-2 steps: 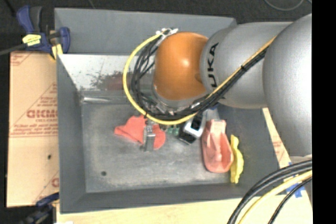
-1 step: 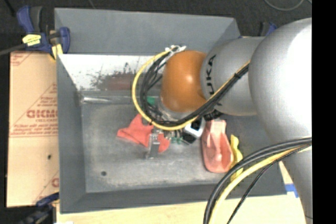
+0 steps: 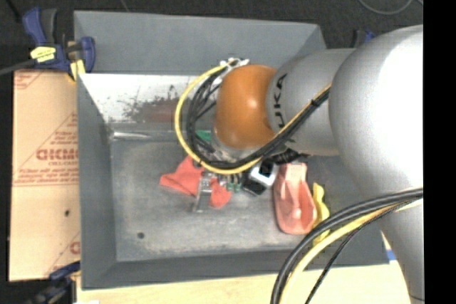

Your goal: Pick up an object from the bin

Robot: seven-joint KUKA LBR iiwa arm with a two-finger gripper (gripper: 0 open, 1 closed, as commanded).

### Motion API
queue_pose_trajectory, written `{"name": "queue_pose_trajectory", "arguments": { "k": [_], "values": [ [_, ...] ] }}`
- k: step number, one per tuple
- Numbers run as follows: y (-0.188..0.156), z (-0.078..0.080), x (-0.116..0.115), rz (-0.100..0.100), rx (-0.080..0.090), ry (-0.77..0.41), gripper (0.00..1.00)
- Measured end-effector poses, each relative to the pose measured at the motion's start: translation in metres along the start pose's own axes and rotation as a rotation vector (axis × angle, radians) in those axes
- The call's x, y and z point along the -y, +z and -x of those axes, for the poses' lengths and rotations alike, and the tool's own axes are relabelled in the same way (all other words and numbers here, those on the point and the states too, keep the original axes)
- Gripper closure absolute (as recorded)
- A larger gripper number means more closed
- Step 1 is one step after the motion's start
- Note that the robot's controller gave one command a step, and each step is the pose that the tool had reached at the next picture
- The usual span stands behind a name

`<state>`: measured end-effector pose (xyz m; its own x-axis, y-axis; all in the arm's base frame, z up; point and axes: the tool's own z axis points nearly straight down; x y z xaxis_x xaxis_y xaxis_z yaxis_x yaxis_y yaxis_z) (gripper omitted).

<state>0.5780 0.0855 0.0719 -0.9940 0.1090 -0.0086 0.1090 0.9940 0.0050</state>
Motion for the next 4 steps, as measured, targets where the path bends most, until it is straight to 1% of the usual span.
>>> {"name": "queue_pose_trajectory", "arguments": {
  "k": [1, 2, 4],
  "values": [
    [-0.0011, -0.0005, -0.0012, 0.0, 0.004, -0.002, 0.0],
    [-0.0048, 0.0042, -0.0009, 0.005, 0.012, 0.0, 1.0],
    [-0.0062, 0.0038, -0.0009, 0.005, 0.012, 0.0, 1.0]
  ]
}}
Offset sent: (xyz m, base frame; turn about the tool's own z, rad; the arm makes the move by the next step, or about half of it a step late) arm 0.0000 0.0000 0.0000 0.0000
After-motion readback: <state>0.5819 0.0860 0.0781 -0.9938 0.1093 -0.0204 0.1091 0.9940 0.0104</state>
